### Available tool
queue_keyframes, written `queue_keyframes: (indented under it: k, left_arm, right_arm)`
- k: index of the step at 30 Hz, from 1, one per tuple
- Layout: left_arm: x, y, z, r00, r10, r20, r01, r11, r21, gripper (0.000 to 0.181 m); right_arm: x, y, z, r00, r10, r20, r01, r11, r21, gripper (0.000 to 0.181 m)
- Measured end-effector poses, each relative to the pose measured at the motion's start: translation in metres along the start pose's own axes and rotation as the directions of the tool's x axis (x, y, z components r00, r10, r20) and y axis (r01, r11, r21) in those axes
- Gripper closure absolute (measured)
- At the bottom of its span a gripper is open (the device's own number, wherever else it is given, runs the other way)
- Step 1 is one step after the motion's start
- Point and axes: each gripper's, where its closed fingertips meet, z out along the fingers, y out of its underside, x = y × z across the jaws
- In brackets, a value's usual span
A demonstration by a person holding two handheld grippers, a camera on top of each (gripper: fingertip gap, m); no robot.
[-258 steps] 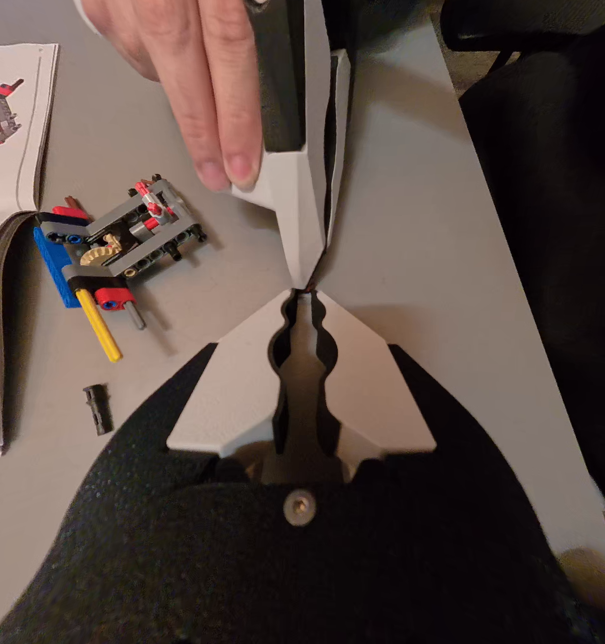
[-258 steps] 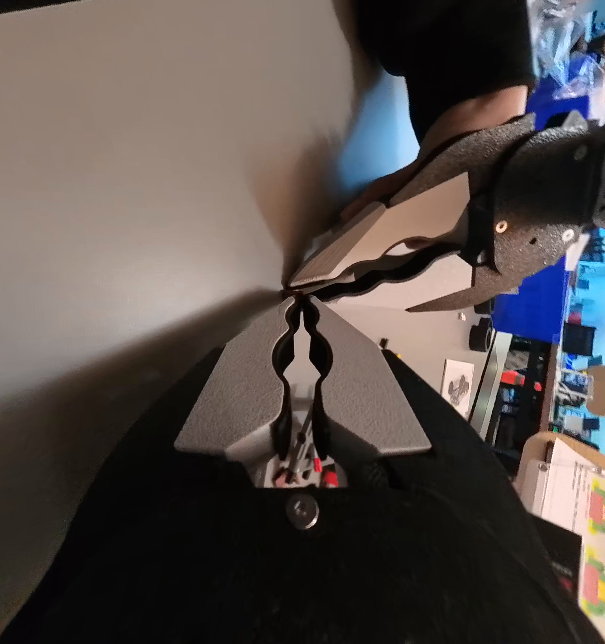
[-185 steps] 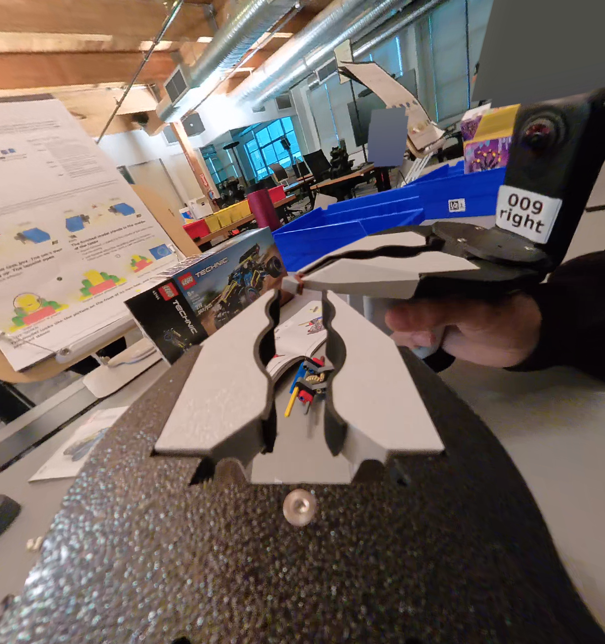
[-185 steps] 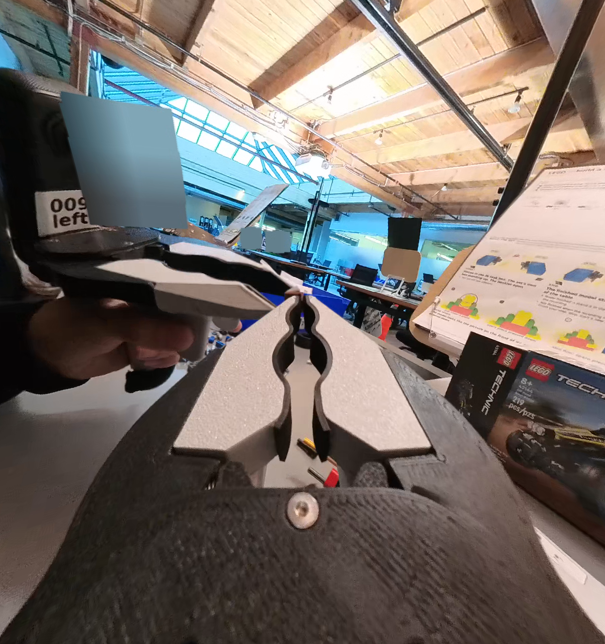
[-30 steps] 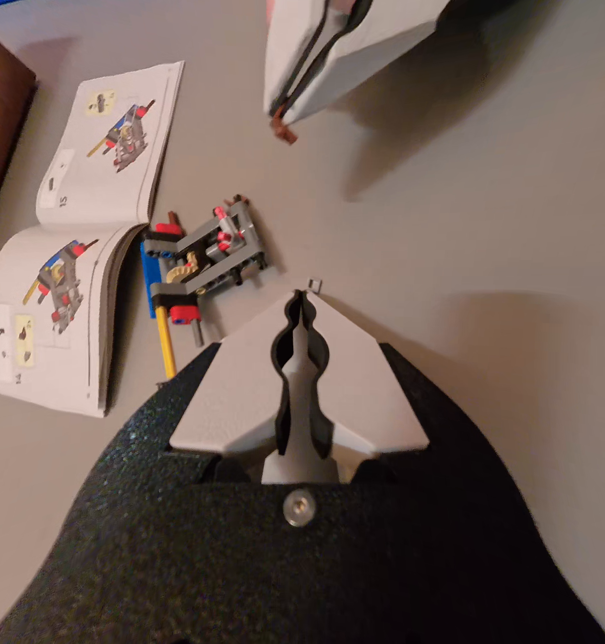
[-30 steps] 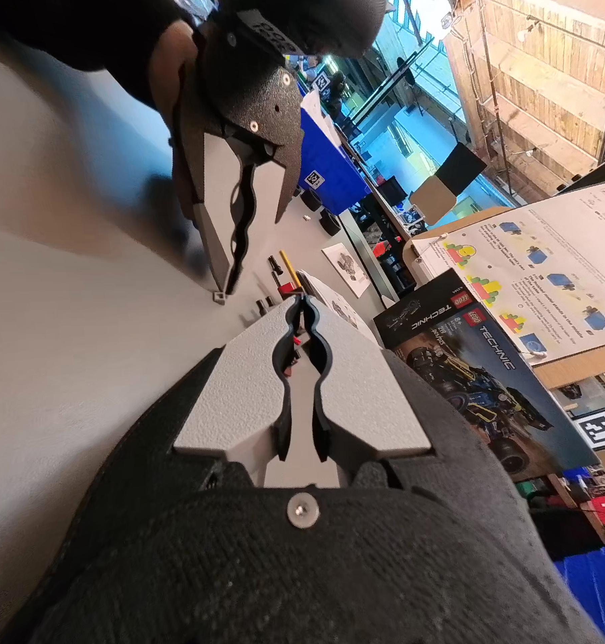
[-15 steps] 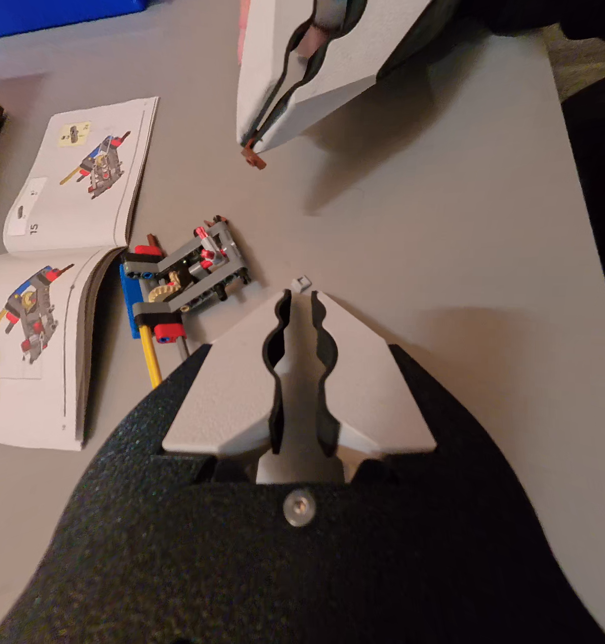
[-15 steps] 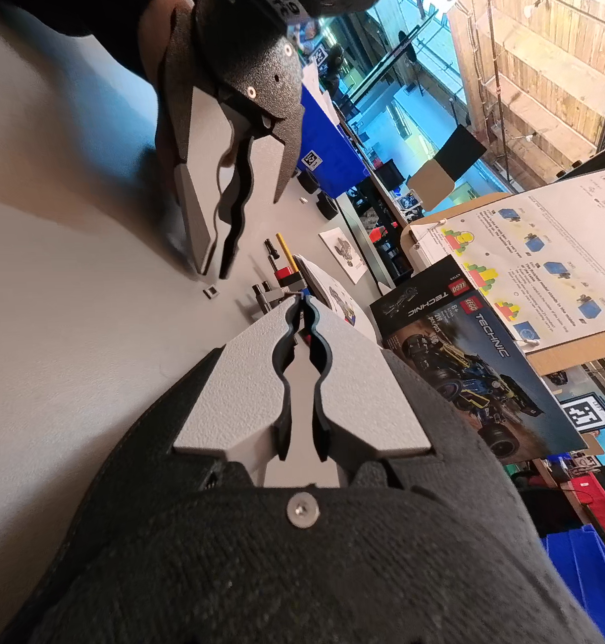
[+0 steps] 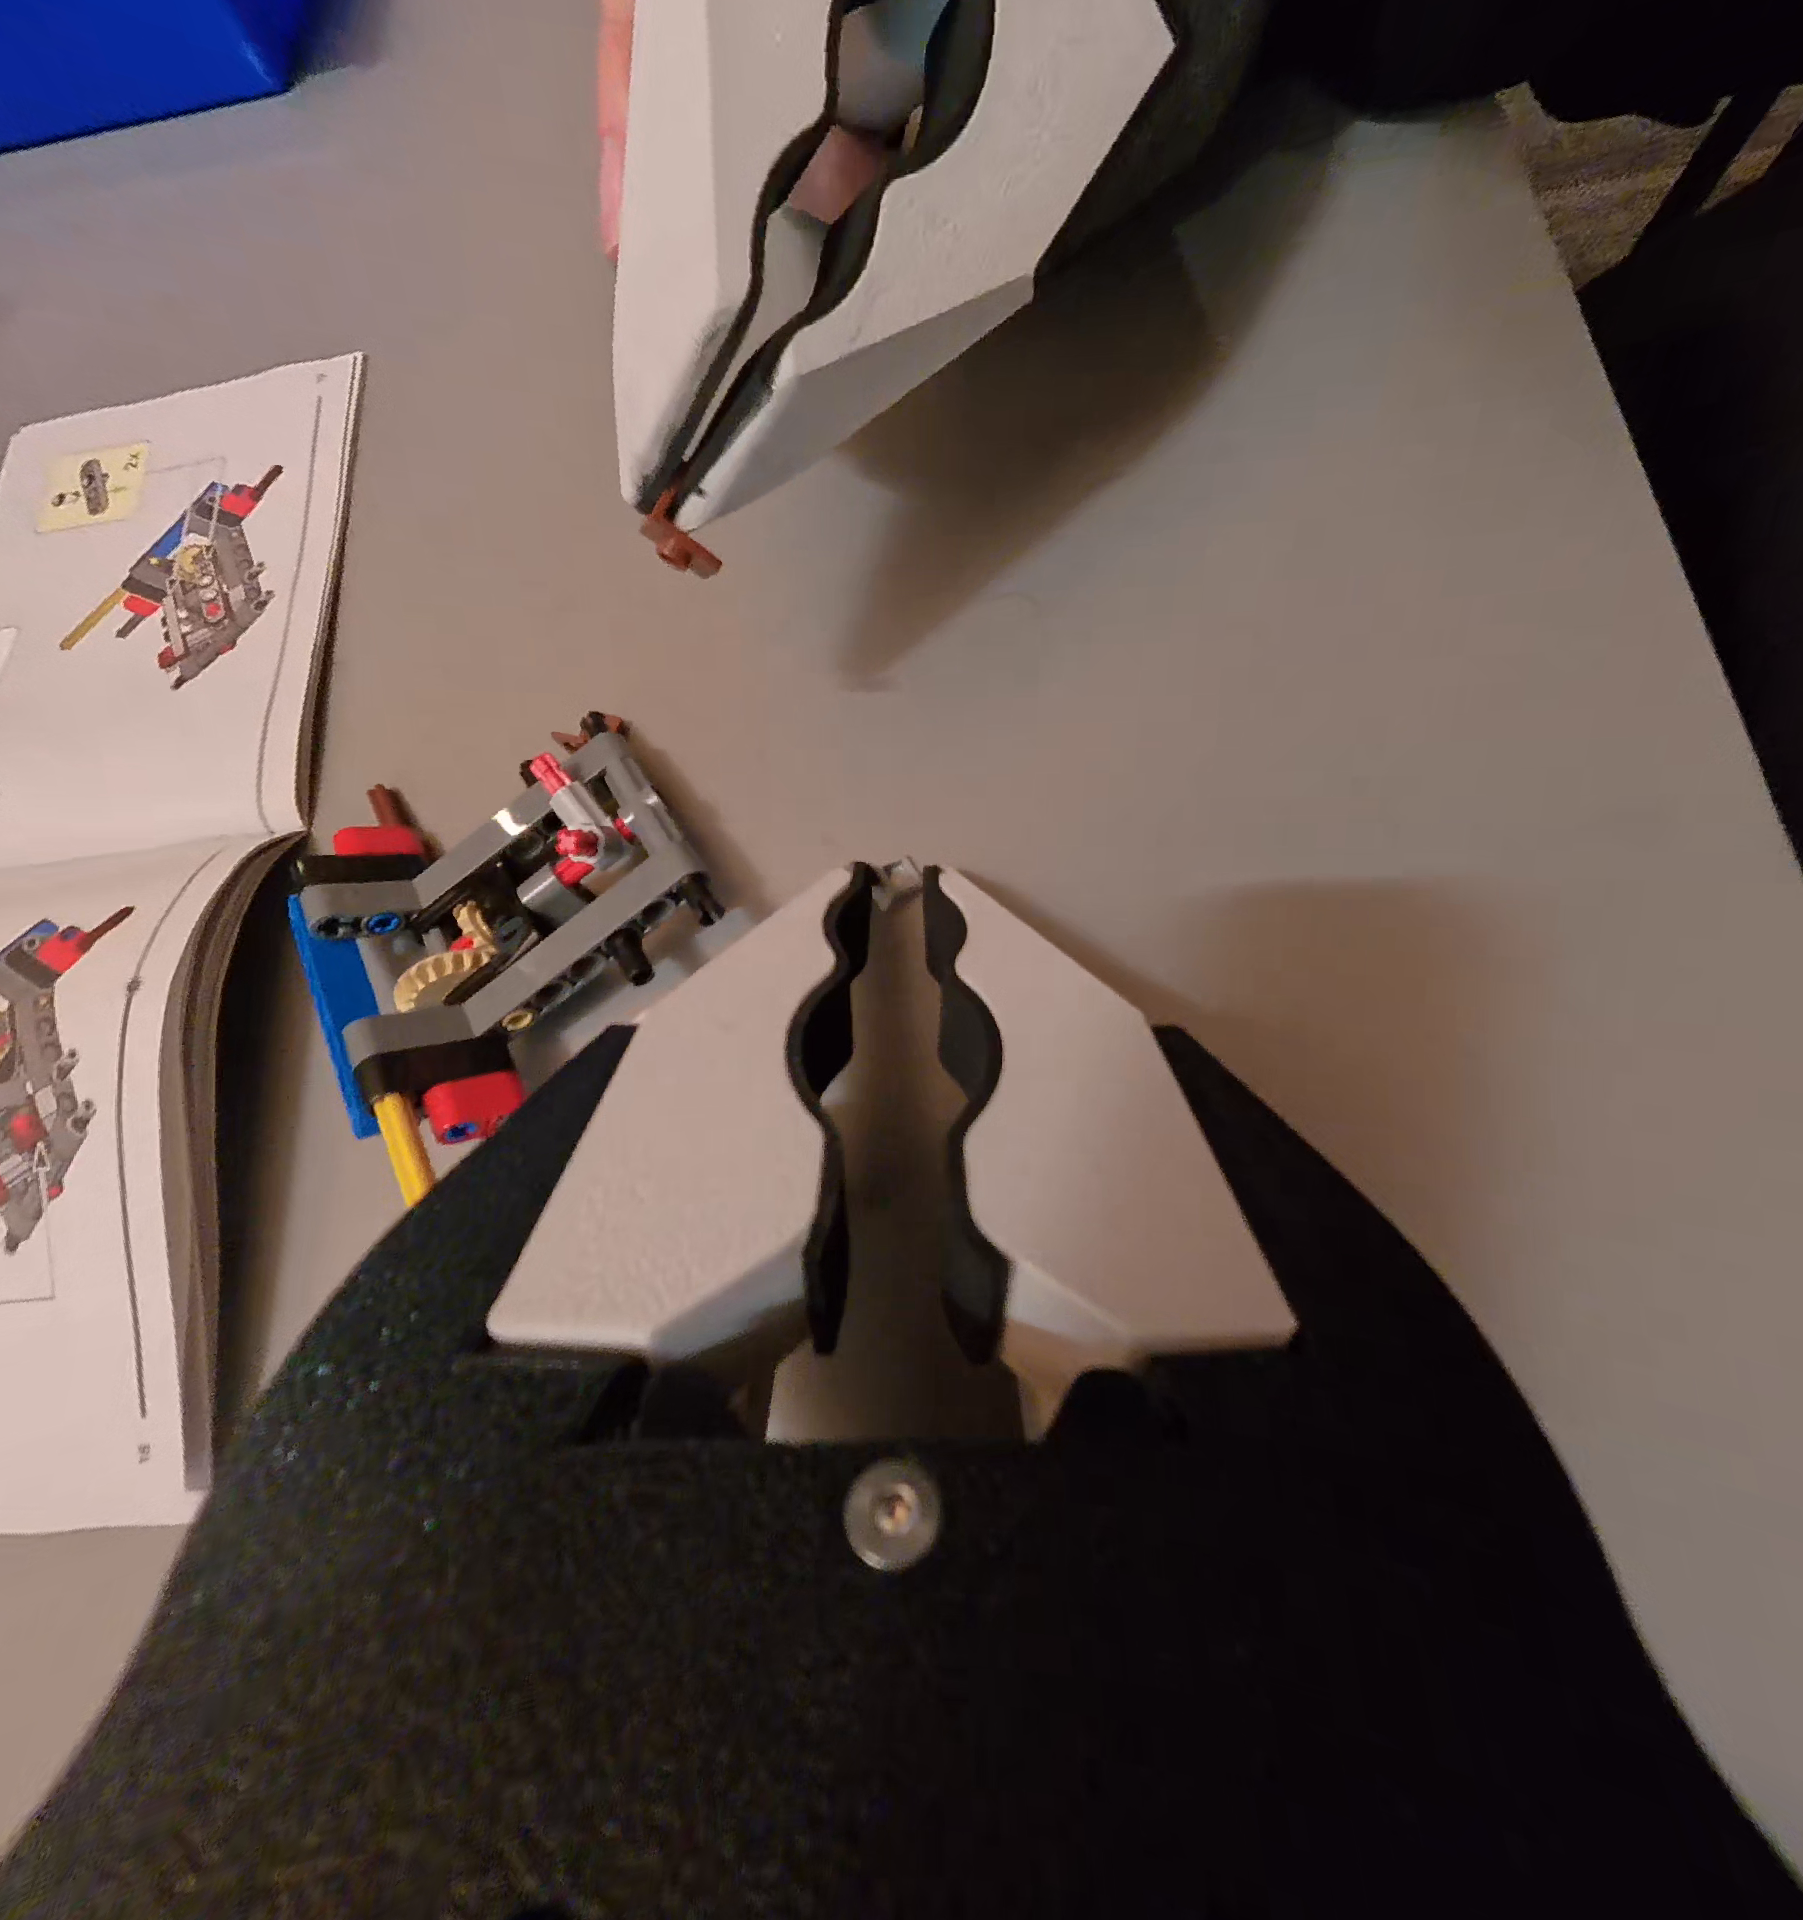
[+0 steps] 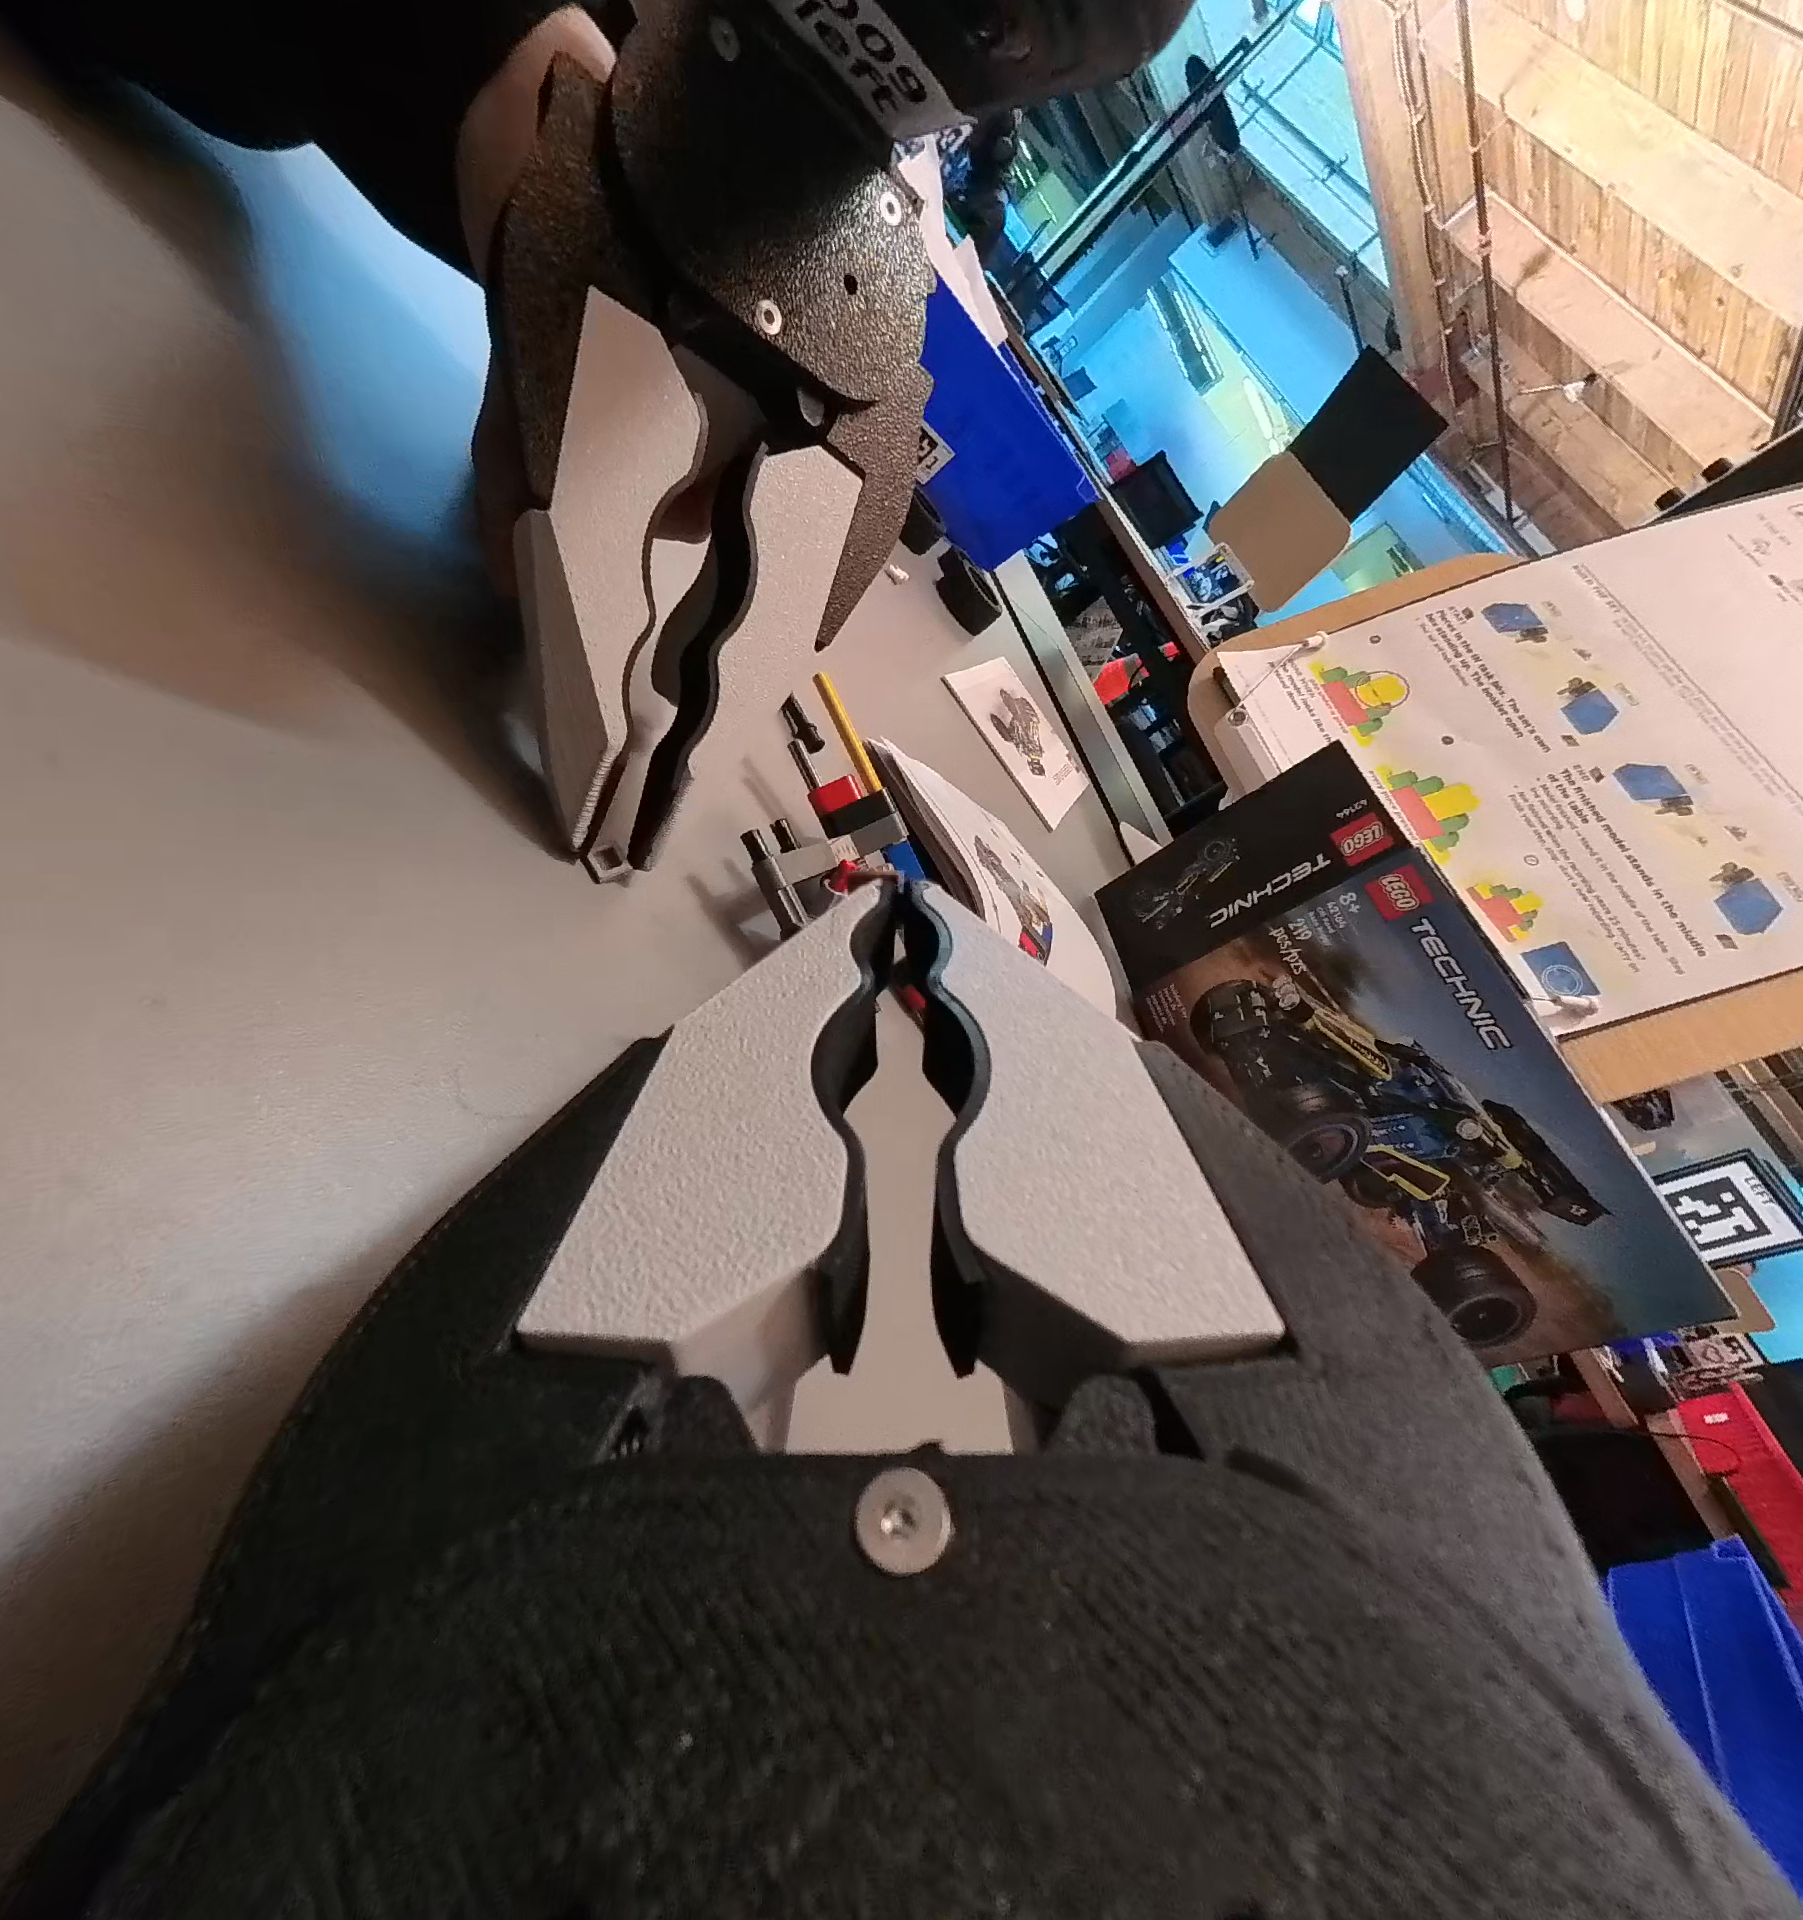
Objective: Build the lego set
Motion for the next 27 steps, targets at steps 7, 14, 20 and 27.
queue_keyframes:
  k: [7, 14, 20, 27]
  left_arm:
    - [0.007, -0.003, 0.003, 0.996, -0.083, -0.039, 0.083, 0.997, -0.006, 0.173]
    - [0.01, -0.003, 0.003, 0.993, -0.1, -0.067, 0.1, 0.995, -0.007, 0.172]
    - [0.01, -0.003, 0.003, 0.99, -0.116, -0.082, 0.116, 0.993, -0.007, 0.172]
    - [0.01, -0.003, 0.003, 0.989, -0.121, -0.087, 0.121, 0.993, -0.006, 0.172]
  right_arm:
    - [0.001, 0.006, 0.001, 1.0, -0.023, -0.009, 0.023, 0.999, -0.03, 0.181]
    - [0.004, 0.013, 0.003, 0.999, -0.037, -0.018, 0.036, 0.998, -0.056, 0.181]
    - [0.006, 0.017, 0.004, 0.999, -0.046, -0.025, 0.044, 0.996, -0.072, 0.181]
    - [0.004, 0.02, 0.006, 0.998, -0.057, -0.01, 0.056, 0.995, -0.087, 0.181]
